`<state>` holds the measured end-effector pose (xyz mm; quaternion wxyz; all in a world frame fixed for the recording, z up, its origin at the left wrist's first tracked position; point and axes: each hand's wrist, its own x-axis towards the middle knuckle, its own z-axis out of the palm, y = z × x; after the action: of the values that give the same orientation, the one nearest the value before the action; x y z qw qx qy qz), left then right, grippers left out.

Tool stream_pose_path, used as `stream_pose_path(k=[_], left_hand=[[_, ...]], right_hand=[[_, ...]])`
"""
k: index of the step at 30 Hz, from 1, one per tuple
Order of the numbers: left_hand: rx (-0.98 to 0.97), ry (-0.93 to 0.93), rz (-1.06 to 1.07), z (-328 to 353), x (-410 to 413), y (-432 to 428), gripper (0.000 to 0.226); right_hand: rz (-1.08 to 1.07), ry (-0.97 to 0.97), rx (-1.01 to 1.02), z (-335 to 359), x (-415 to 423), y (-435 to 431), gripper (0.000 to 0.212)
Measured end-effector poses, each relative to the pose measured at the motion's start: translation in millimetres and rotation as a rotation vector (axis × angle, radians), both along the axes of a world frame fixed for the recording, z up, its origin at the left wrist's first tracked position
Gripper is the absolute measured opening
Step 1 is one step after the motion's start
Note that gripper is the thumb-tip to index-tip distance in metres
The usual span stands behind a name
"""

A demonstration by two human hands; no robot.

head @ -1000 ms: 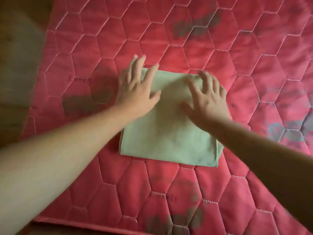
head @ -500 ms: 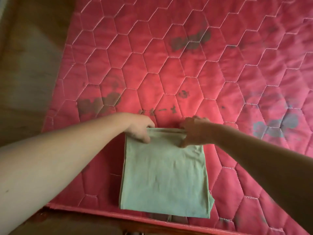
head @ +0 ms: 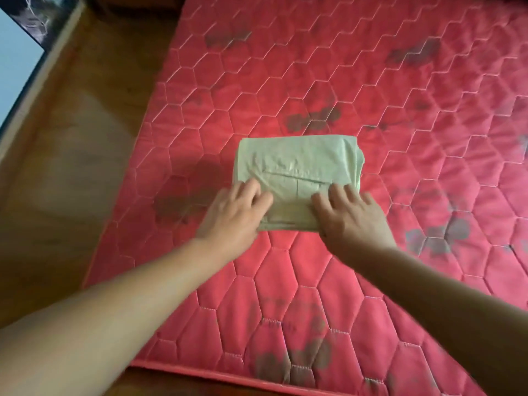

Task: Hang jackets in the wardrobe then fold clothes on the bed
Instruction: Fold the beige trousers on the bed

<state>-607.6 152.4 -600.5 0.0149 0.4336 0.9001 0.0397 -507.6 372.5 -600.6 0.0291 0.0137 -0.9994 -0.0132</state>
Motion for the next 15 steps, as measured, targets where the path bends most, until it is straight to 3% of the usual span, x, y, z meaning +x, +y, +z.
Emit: stream_pose_path(k=[3,5,7,9,12,15], left_hand=[[-0.201,-0.182,0.028,-69,54,-23,0.044],[-0.156,-0.234,0.067,-95,72,-32,0.035],[0.028,-0.135,0.128,-110,62,-24,0.027],[0.115,-0.054,0.204,-122,40,-6,0.038],[0.033,-0.123,0.303,-152,17,14,0.064],[-0.001,-0.169,0.305,-178,12,16,0.071]], right_hand=[[0.001,-0.275,0.002,-71,56,-24,0.047],[-0.041,-0.383,-0.062,-98,76,-32,0.051],[-0.102,-0.243,-0.153,-110,67,-30,0.043],[-0.147,-0.104,-0.207,-119,41,-26,0.046],[-0.231,-0.178,-0.247,-142,7,-21,0.072],[-0.25,-0.207,-0.241,-166,-1,-19,0.08]])
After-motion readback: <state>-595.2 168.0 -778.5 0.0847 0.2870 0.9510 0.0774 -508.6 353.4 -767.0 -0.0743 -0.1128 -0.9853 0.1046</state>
